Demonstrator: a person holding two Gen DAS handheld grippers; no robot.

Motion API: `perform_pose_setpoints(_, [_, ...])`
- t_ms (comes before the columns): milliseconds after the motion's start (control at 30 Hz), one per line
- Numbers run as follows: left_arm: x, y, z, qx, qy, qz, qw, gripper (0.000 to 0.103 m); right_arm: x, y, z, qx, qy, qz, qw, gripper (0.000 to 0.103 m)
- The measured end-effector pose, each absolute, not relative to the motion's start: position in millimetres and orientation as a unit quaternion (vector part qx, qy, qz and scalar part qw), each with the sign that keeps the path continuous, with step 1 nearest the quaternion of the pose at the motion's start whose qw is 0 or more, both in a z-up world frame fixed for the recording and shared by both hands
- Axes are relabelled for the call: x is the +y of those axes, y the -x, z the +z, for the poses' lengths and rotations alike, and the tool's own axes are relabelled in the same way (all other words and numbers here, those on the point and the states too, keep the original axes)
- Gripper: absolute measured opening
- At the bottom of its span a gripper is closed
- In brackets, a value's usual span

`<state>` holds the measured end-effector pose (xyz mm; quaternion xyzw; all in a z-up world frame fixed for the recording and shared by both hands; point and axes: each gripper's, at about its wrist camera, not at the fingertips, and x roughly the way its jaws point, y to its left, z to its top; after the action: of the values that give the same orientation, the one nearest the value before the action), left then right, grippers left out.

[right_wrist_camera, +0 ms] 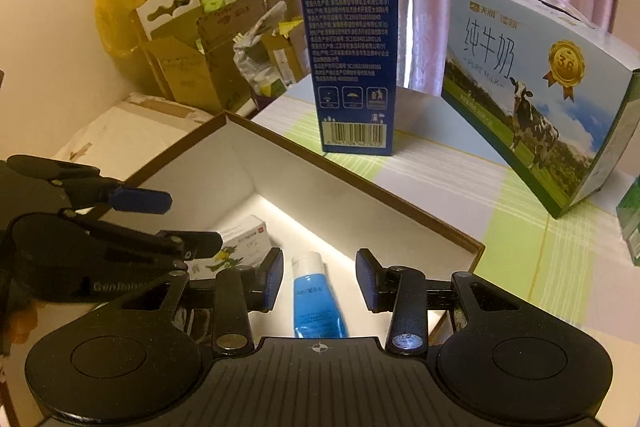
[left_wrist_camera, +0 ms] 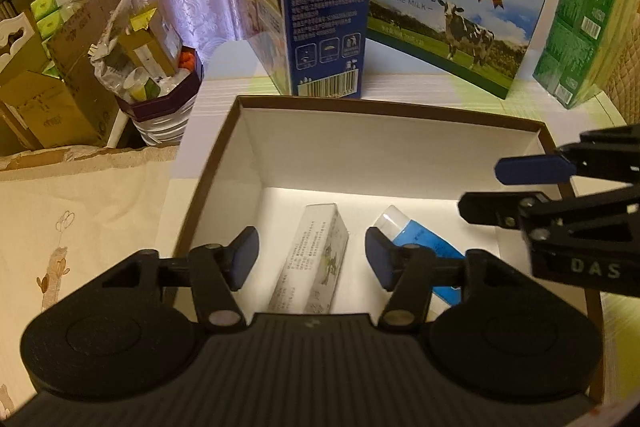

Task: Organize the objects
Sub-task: 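Open the right tool to drop the blue tube while the left tool drops the white box, then withdraw both open tools from the brown box toward the pill bottle and clear case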

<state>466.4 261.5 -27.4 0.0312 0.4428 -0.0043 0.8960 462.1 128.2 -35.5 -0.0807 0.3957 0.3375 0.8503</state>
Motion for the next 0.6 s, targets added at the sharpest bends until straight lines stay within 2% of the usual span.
perform_pose_setpoints(100, [265.0, -458.2, -22.6, 0.443, -0.028, -0.004, 0.896, 0.067, 123.9, -453.2, -30.9, 0.393, 0.074, 0.342, 0.850, 0.043])
perform_pose_setpoints(267, [268.4, -441.4, -15.2, 0.445, -0.020, -0.005, 0.895, 0.073, 118.3, -439.4, -24.0, 0.390, 0.064, 0.352, 0.849, 0.050])
perform_pose_setpoints(500, [269.9, -418.4, 2.7, 0.434, -0.005, 0.002, 0.901, 0.083, 110.2, -417.2, -12.6, 0.387, 0.054, 0.363, 0.846, 0.052])
perform_pose_setpoints(600, [269.4, -409.3, 9.3, 0.433, 0.001, 0.004, 0.902, 0.083, 106.0, -407.9, -8.7, 0.386, 0.049, 0.366, 0.846, 0.053])
